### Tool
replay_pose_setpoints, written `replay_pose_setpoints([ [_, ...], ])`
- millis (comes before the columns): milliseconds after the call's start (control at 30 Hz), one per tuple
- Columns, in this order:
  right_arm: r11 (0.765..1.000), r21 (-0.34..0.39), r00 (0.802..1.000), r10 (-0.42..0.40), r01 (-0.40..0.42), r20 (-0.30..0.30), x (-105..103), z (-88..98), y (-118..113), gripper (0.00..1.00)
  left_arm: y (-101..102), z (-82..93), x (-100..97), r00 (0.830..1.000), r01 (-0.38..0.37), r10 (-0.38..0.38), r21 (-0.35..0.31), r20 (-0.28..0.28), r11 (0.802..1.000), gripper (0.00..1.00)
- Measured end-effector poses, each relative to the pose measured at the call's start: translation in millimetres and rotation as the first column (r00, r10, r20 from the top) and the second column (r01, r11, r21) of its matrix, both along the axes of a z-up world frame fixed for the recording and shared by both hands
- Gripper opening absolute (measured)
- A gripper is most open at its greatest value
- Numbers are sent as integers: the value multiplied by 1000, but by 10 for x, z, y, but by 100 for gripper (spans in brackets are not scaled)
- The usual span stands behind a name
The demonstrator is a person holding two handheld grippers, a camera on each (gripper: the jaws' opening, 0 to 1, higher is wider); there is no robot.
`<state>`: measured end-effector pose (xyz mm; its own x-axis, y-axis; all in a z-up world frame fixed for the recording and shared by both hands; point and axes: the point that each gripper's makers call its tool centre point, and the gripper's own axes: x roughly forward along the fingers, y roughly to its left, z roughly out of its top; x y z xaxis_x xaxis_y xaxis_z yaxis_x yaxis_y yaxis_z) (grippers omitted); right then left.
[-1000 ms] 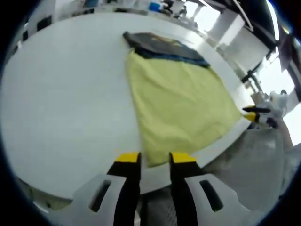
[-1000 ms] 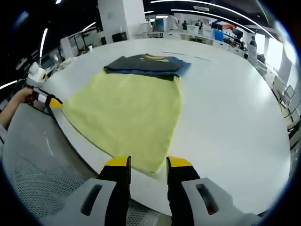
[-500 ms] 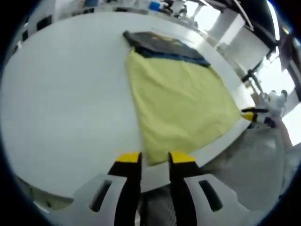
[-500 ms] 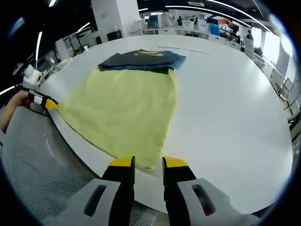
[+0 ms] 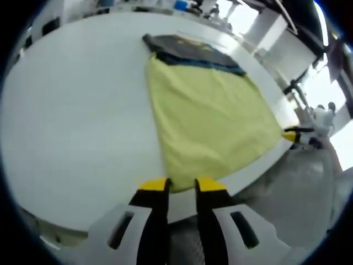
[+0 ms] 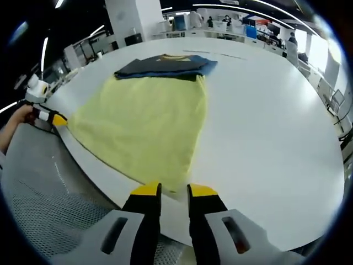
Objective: Fold the garment on the visible template until the final outline fits inside the template.
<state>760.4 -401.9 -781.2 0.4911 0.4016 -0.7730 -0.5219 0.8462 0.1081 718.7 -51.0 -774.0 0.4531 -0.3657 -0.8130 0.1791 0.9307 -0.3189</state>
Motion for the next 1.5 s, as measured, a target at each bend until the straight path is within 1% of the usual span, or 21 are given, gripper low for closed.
replay_pose_setpoints([
  [533,1000,-29,1000,6,-5,11,23,-1,-25,12,-8,-3,-13,1000,18,-17,39,-3,999,9],
  [600,999,-35,1000,9,-9,14,24,-1,-28,12,11,-13,-13,999,50,-51,83,9,995,7],
  [633,999,-39,1000,11,-11,14,24,-1,-32,12,2,-14,-10,998,55,-56,91,12,994,7],
  [800,998,-58,999,27,-26,18,26,-2,-34,11,14,-20,-5,998,59,-60,93,5,994,7],
  [967,998,-59,999,32,-30,24,29,0,-36,10,28,-34,7,998,62,-62,96,4,993,8],
  [1100,997,-57,999,44,-43,24,21,-3,-12,8,41,-41,13,998,61,-62,97,2,993,8],
  [1300,997,-61,998,51,-50,25,23,-3,-7,7,53,-49,17,998,67,-68,113,3,991,5],
  [1500,997,-59,998,55,-53,21,20,-7,-4,6,64,-54,10,998,62,-63,114,-2,992,2],
])
